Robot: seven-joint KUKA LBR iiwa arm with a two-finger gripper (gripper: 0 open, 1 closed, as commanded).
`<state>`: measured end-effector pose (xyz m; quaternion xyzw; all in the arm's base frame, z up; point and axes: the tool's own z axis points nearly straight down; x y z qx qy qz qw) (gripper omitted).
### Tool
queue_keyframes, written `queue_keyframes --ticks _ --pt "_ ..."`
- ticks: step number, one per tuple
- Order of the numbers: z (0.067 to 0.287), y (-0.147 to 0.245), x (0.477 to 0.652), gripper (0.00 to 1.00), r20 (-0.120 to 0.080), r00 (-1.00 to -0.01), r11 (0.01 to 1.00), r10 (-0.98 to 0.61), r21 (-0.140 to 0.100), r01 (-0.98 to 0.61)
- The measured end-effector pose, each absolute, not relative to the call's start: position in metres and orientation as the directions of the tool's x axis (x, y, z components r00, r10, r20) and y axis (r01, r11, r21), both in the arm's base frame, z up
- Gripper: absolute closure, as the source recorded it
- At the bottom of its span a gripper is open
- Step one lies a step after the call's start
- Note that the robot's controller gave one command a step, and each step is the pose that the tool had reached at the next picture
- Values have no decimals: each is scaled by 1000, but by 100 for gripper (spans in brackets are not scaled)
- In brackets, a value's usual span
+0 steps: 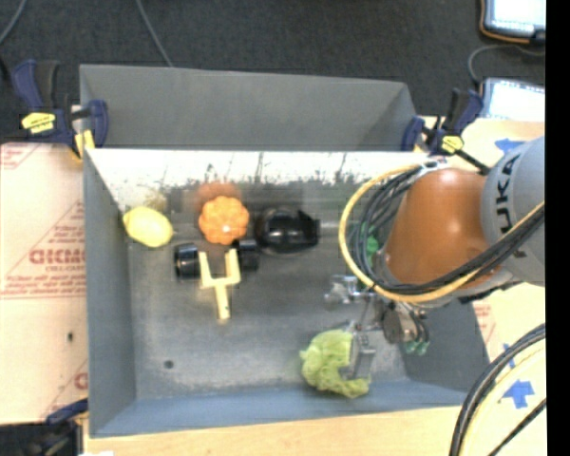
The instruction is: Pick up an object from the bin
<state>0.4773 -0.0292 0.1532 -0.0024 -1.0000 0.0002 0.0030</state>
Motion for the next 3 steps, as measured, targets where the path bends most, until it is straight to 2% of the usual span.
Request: queue_keyframes --ticks 1,2,3 --pt "157 -29 479 0 -2 -1000 1000 4 -1 4" --pt "109 -34 484 0 -5 -1000 1000 -29 -1 -29" --pt "71 -42 479 100 -3 -930 930 -366 -2 -366"
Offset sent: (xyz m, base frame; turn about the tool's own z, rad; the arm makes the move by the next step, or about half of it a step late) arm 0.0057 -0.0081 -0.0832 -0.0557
